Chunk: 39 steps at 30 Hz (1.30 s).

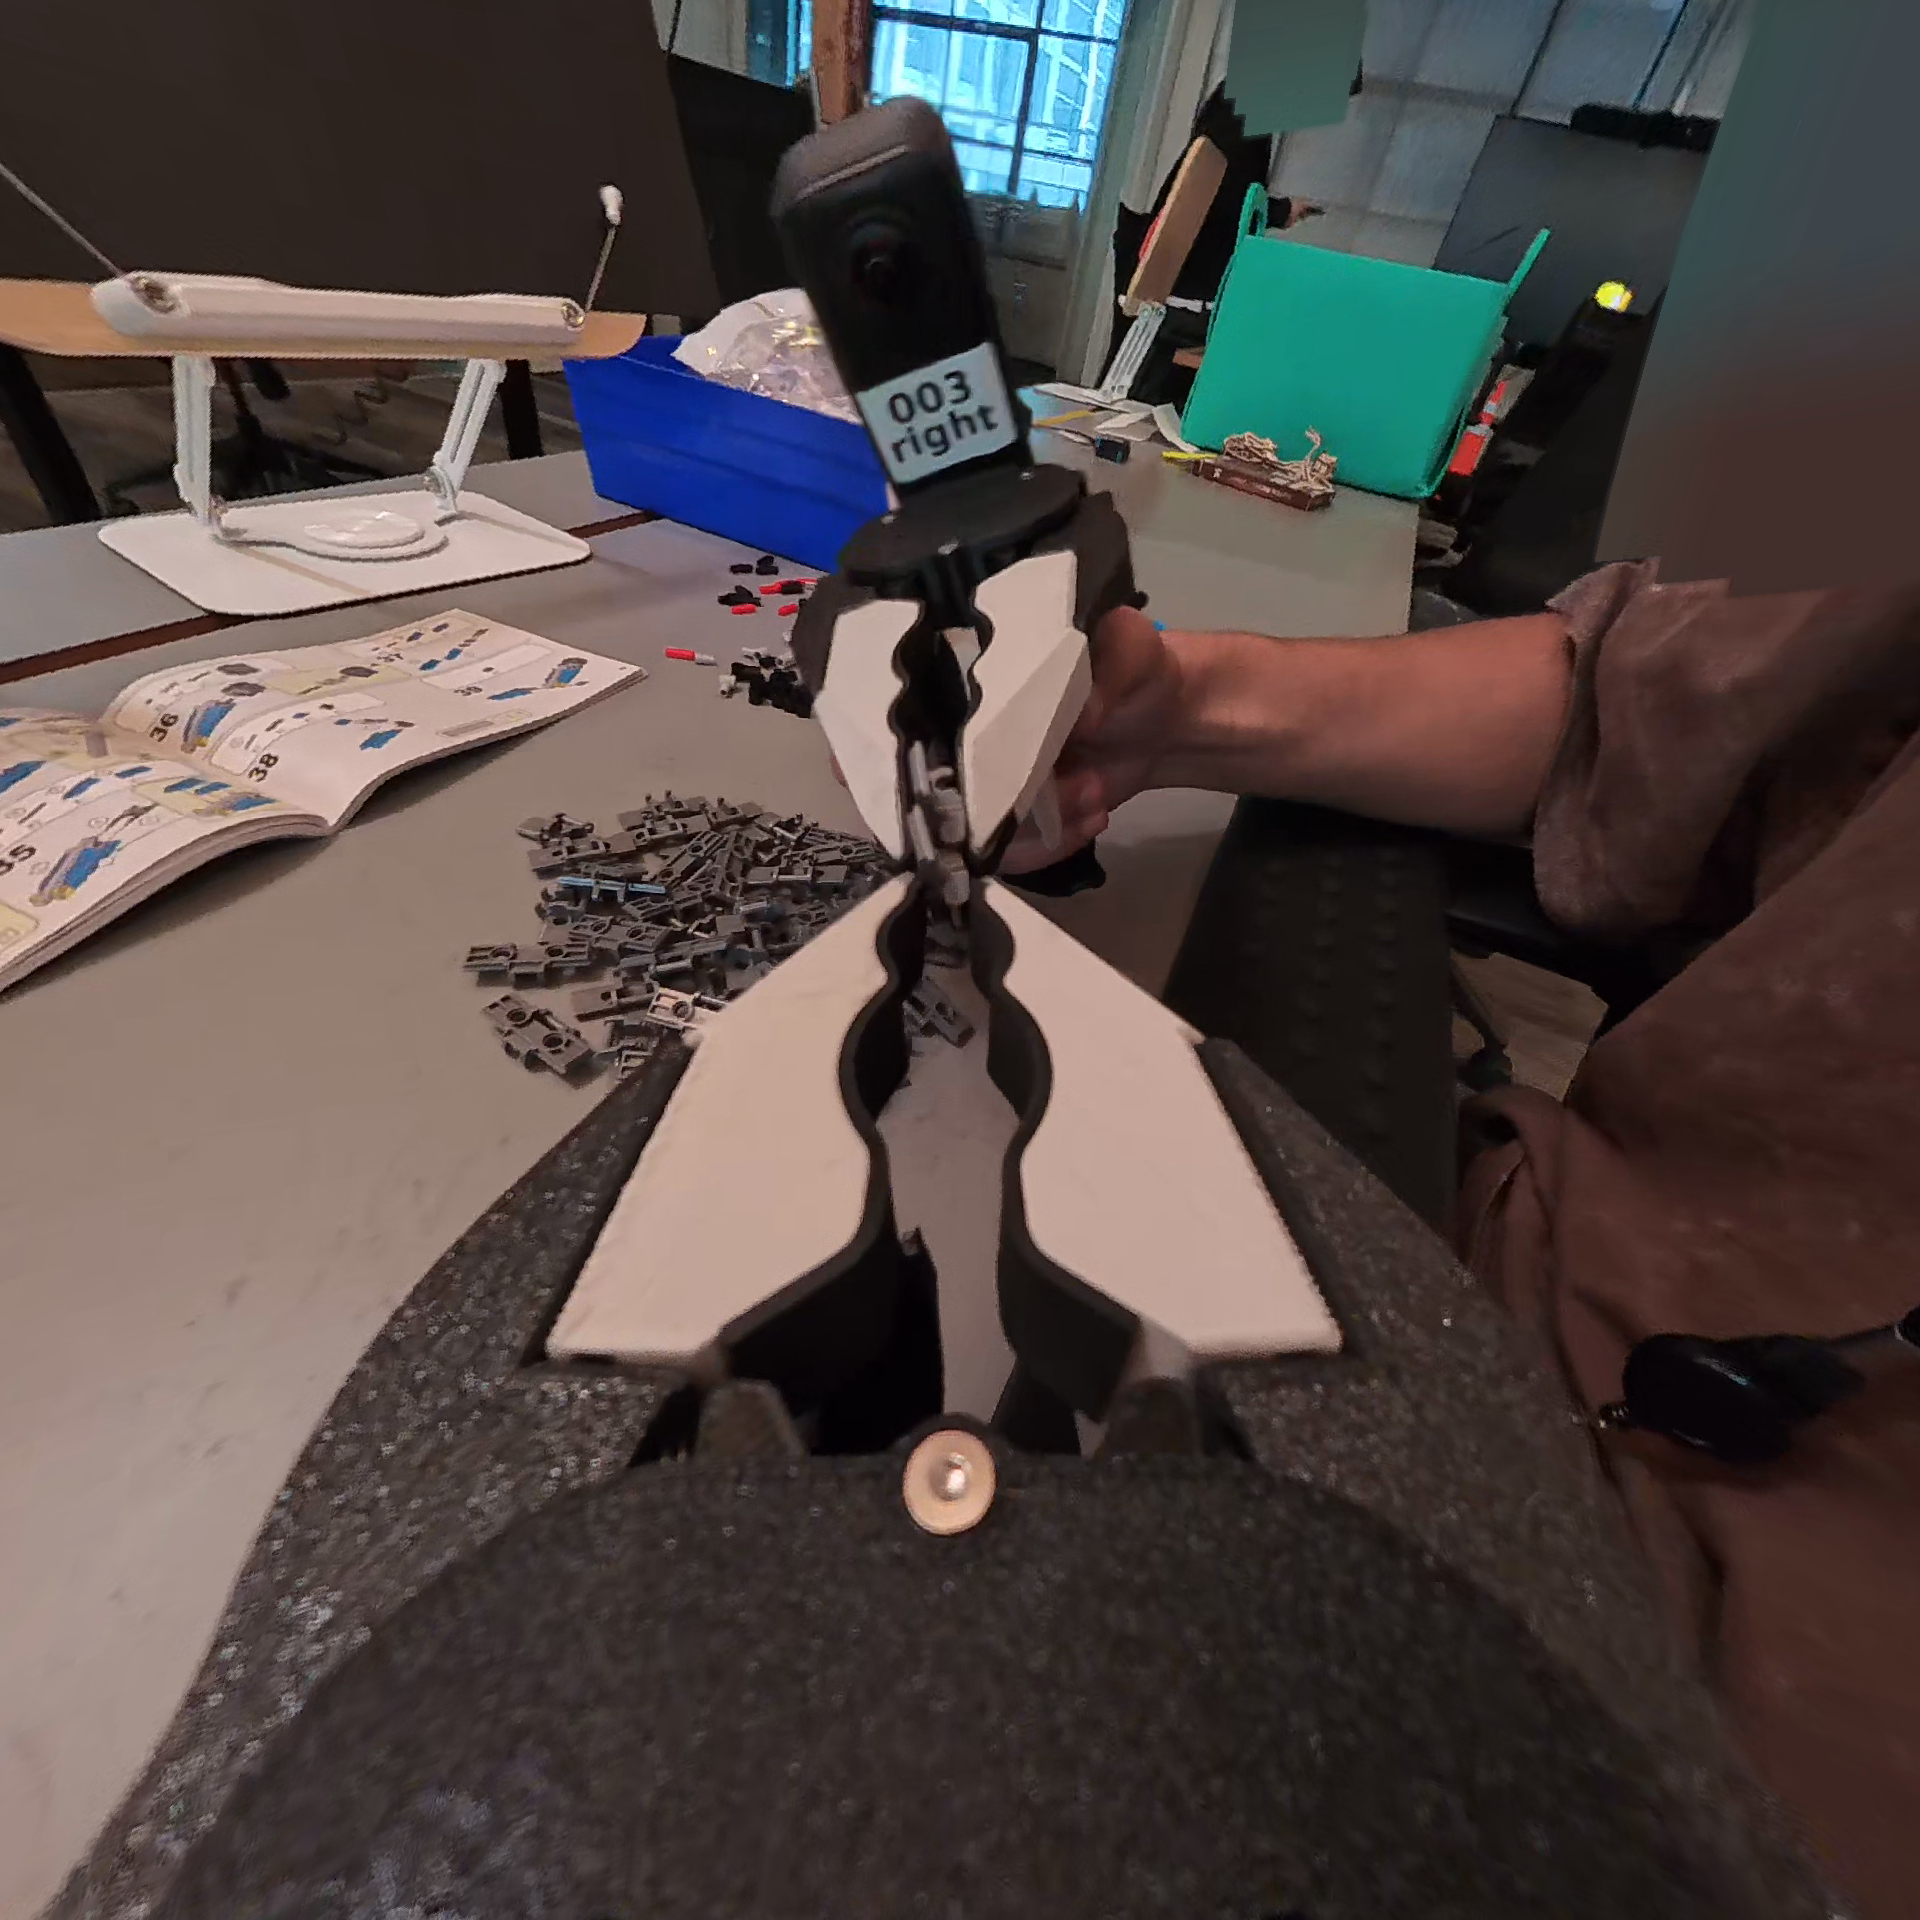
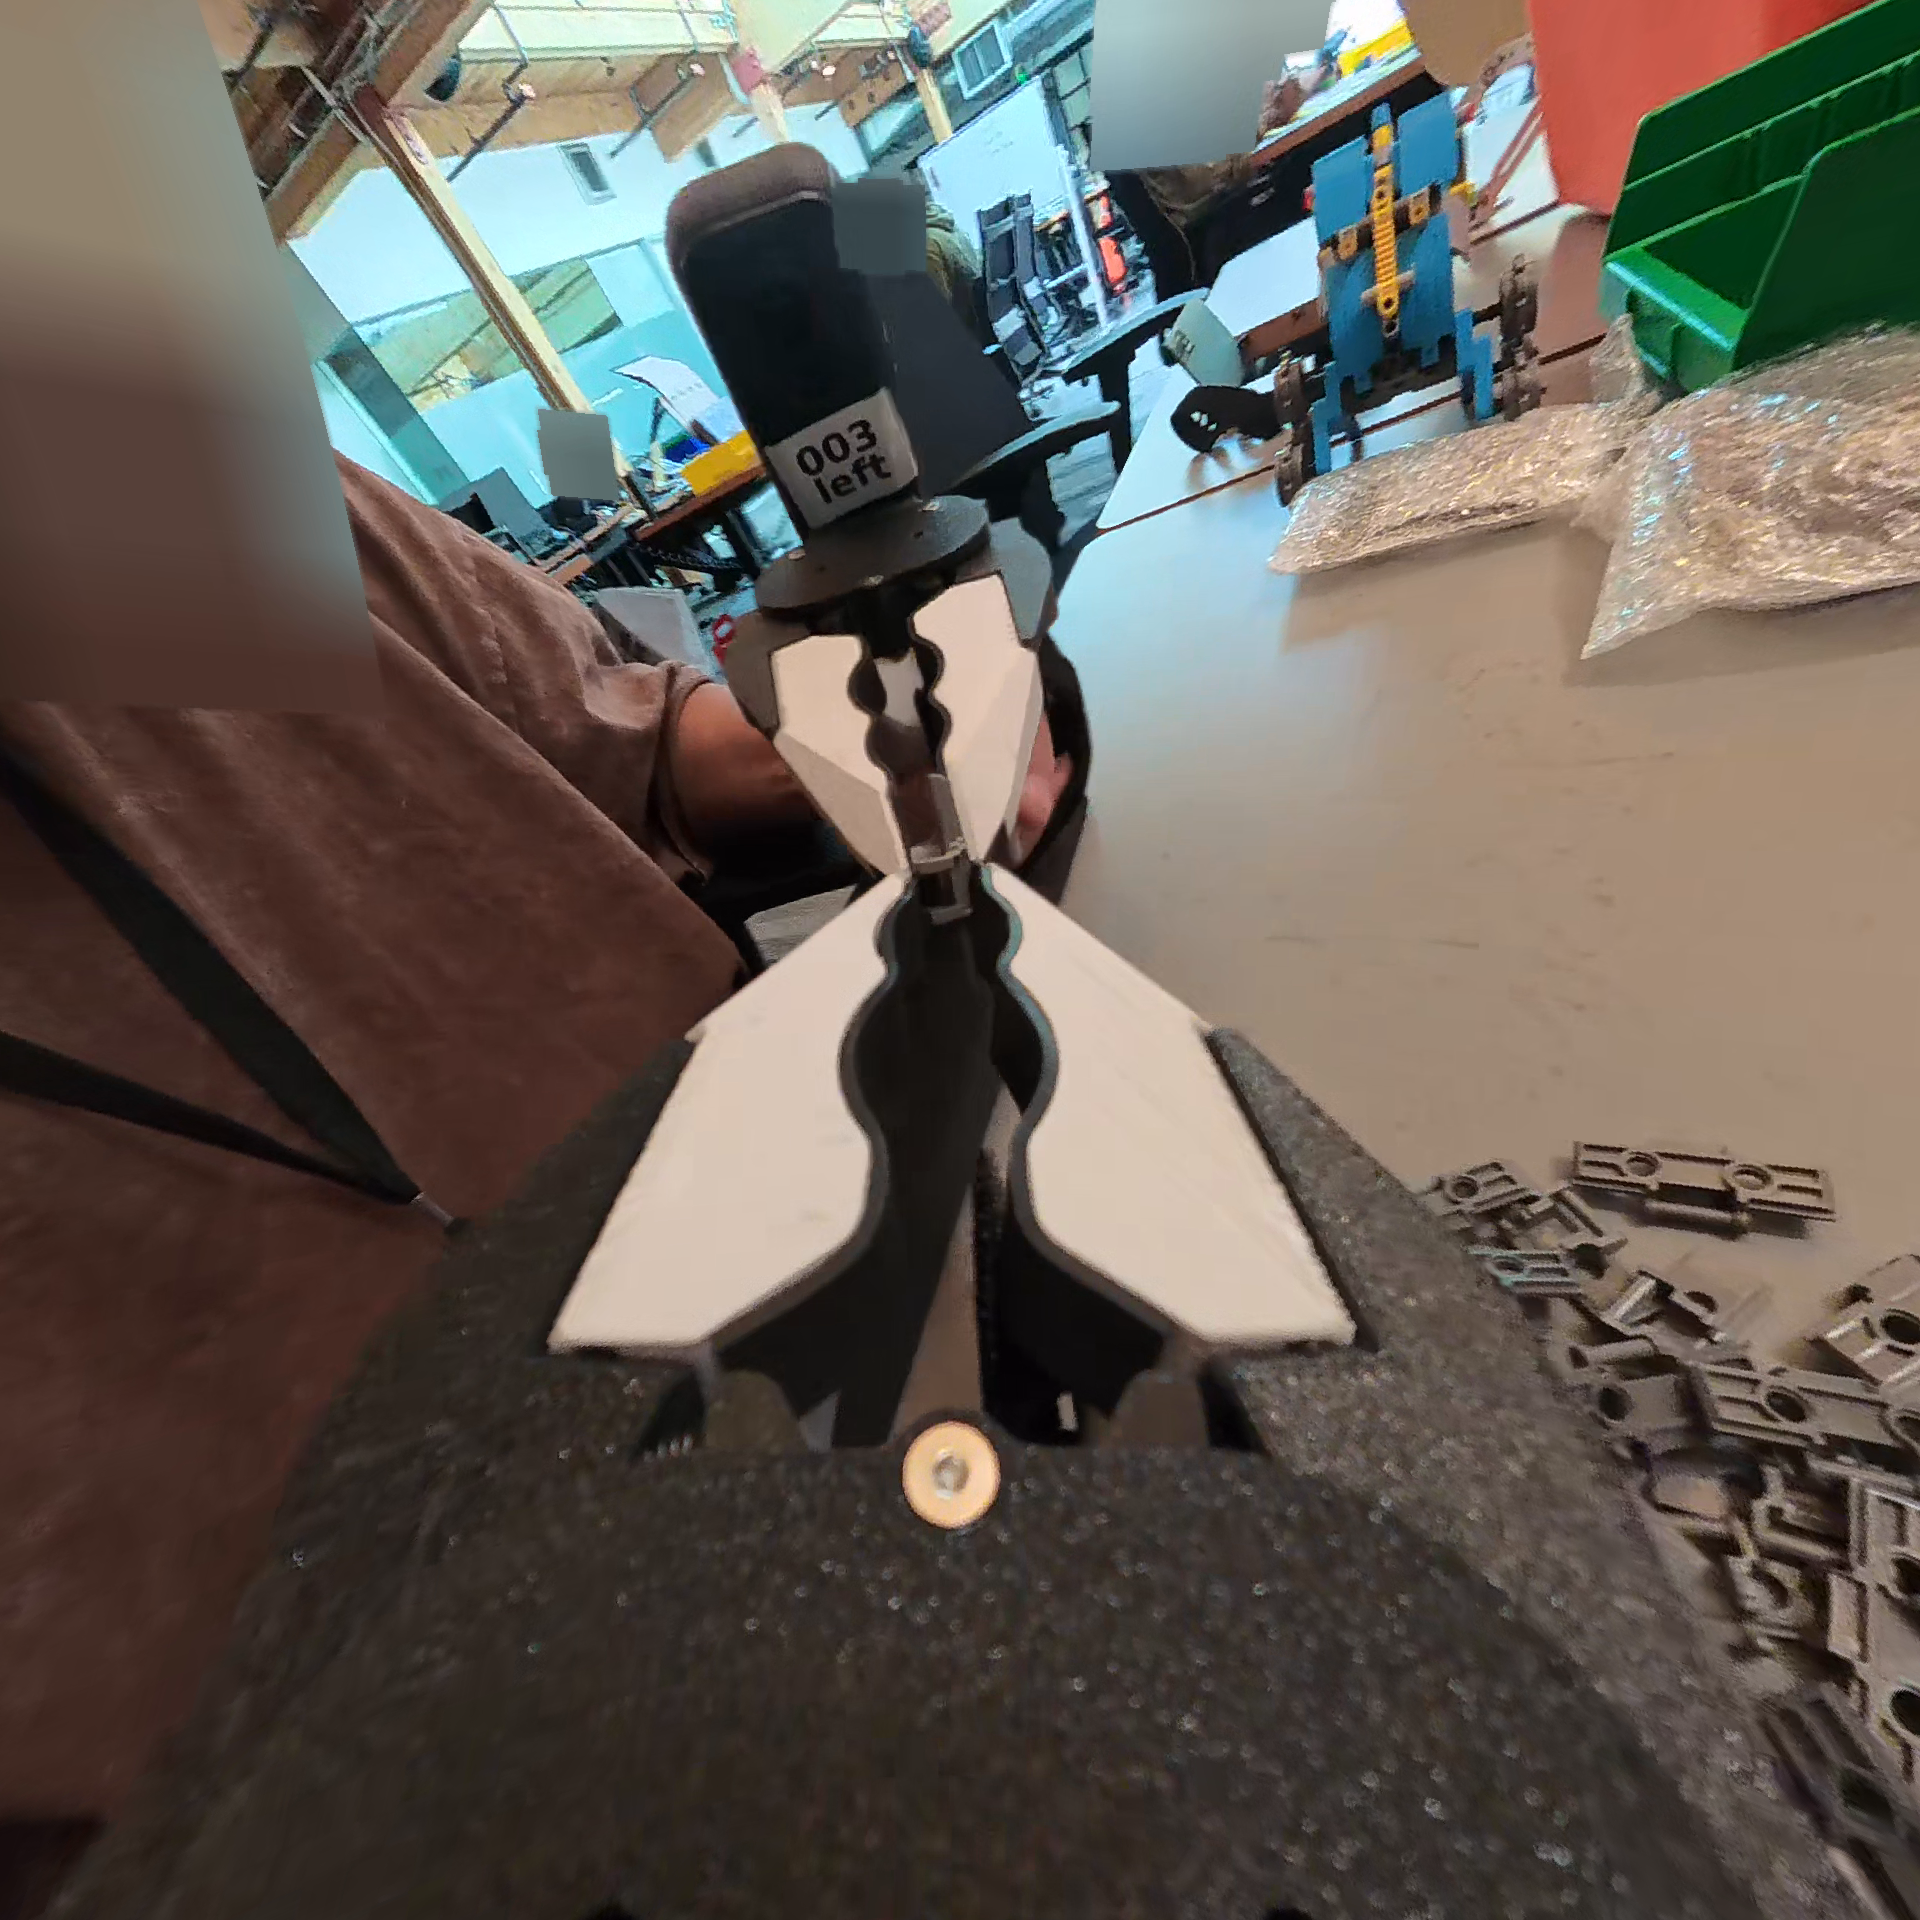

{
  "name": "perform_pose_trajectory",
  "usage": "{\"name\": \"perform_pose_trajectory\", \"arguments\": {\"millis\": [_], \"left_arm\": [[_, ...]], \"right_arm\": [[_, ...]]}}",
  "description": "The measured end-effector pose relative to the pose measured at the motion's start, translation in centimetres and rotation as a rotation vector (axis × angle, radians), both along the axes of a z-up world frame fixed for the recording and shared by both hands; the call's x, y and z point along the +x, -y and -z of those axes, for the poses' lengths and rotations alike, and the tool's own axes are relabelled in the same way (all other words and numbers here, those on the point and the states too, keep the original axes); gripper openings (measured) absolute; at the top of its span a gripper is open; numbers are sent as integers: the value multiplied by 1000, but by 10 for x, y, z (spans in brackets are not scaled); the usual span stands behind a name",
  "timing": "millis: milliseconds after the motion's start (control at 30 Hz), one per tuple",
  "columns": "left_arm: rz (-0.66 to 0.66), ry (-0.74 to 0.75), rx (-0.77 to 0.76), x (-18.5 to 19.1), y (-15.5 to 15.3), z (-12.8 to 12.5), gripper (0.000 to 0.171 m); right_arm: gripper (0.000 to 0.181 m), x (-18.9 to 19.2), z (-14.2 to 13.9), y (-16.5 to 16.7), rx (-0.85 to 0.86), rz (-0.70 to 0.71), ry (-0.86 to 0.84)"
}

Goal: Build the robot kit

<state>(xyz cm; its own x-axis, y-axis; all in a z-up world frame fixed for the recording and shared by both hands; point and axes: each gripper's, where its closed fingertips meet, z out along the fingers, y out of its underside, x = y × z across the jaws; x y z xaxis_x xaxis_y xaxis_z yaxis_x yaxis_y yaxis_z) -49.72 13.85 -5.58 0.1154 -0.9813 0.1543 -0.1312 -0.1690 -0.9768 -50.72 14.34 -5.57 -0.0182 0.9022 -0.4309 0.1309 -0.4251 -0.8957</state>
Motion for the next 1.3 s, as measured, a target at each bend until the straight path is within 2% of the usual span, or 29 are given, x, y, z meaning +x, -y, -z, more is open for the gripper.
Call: {"name": "perform_pose_trajectory", "arguments": {"millis": [100,267,367,500,733,800,900,1000,1300], "left_arm": [[51,-5,28,-1,5,2,7],[201,18,-27,-2,19,0,6],[227,-14,-2,-1,20,6,6],[267,14,-32,-1,23,3,7],[262,36,-64,-3,19,1,7],[224,36,-77,-2,10,1,7],[225,14,-83,-3,5,5,7],[230,22,-113,-4,3,5,7],[236,-4,-163,-1,1,10,6]], "right_arm": [[9,0,2,5,-29,-32,-27],[9,-2,0,19,-51,-124,-59],[9,-1,7,20,-80,-146,-34],[9,-1,4,22,-99,-180,-64],[9,-3,2,18,-94,-165,-74],[9,-2,1,8,-77,-105,-64],[10,-2,5,4,-56,-73,-8],[10,-1,3,2,-86,-65,-25],[20,-3,4,-4,-94,-30,-23]]}}
